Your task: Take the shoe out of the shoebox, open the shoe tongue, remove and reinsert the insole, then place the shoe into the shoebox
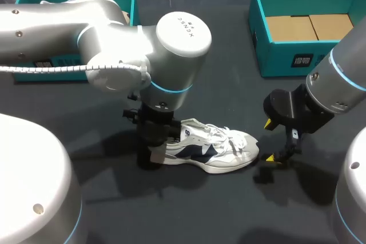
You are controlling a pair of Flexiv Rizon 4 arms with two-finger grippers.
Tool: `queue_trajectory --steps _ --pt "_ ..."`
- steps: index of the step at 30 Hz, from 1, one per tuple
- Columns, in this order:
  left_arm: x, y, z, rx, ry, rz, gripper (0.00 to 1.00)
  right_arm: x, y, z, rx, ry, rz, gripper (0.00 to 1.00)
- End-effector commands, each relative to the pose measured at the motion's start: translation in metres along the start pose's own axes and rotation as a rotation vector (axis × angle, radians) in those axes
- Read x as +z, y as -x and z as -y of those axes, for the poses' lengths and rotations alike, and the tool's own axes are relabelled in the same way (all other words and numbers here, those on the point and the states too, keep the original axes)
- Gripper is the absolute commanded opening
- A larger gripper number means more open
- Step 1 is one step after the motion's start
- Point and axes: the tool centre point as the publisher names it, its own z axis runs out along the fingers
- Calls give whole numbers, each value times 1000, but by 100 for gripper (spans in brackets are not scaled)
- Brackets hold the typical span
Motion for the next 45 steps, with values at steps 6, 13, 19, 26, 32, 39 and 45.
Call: queue_trajectory --steps 6,13,19,26,32,39,45 --pt "3 1 2 7 26 6 38 0 -2 1 0 -1 4 100" --pt "-9 -8 5 -11 14 43 100 0 -2 1 0 -1 4 100" --pt "-40 -18 6 -35 18 130 100 0 -2 1 0 -1 4 100" --pt "-95 -50 9 -161 -67 308 100 0 -2 1 0 -1 4 100" --pt "-115 -75 13 -297 -308 409 100 0 -2 1 0 -1 4 100" --pt "-115 -75 13 -297 -308 409 100 0 -2 1 0 -1 4 100" --pt "-115 -81 9 -363 -366 453 100 0 -2 1 0 -1 4 100"
